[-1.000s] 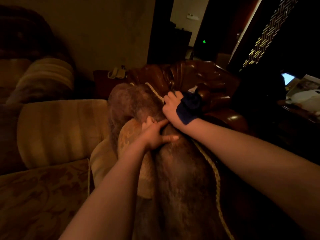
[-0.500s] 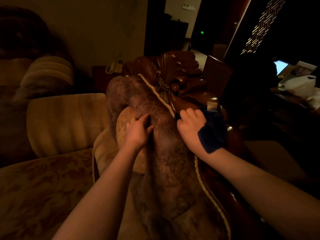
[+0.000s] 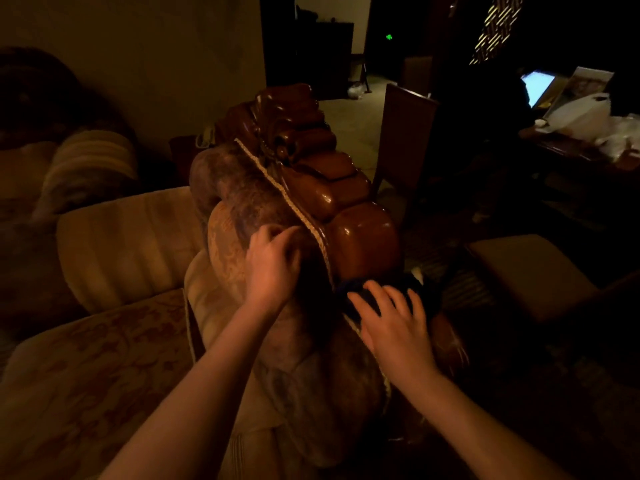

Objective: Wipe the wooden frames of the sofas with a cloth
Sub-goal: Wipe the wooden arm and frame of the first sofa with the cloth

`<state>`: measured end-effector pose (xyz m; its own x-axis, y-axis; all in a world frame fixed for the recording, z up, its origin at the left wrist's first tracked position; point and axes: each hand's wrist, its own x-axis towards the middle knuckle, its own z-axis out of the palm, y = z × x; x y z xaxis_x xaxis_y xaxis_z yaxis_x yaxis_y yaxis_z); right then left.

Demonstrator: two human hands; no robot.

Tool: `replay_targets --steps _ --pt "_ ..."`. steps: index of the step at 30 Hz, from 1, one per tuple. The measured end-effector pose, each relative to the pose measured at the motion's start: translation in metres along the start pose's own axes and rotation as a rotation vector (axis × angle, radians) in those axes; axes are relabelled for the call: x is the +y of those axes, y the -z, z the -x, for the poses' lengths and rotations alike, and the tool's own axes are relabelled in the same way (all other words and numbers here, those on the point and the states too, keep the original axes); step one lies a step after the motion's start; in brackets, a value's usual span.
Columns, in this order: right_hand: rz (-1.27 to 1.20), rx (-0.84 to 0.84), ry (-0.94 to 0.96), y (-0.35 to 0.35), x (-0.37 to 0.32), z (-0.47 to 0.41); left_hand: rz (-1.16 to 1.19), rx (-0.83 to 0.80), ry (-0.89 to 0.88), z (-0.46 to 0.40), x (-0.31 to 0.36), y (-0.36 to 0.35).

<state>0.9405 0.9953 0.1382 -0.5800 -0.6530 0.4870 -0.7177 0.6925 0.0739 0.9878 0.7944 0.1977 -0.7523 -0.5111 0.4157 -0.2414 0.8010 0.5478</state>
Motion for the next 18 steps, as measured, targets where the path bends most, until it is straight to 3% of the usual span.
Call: replay_targets --steps 4,7,9,14,18 --pt "-0.153 0.027 -0.122 0.0 0.002 -0.009 -0.073 -0.008 0.007 0.009 0.026 -0.003" --pt "-0.413 0.132 -0.072 0.0 0.007 -0.047 -0.081 -0.02 0.009 0.002 0.047 -0.003" --pt "-0.475 0.156 -0.011 0.003 0.005 -0.075 0.063 -0.046 0.049 -0.008 0.06 -0.003" --pt "-0.55 0.015 -0.06 0.021 0.003 -0.147 0.415 -0.075 0.272 -0.026 0.087 -0.001" --pt "-0.684 -0.143 -0.212 0.024 0.026 -0.177 0.286 -0.025 0.256 -0.015 0.096 0.014"
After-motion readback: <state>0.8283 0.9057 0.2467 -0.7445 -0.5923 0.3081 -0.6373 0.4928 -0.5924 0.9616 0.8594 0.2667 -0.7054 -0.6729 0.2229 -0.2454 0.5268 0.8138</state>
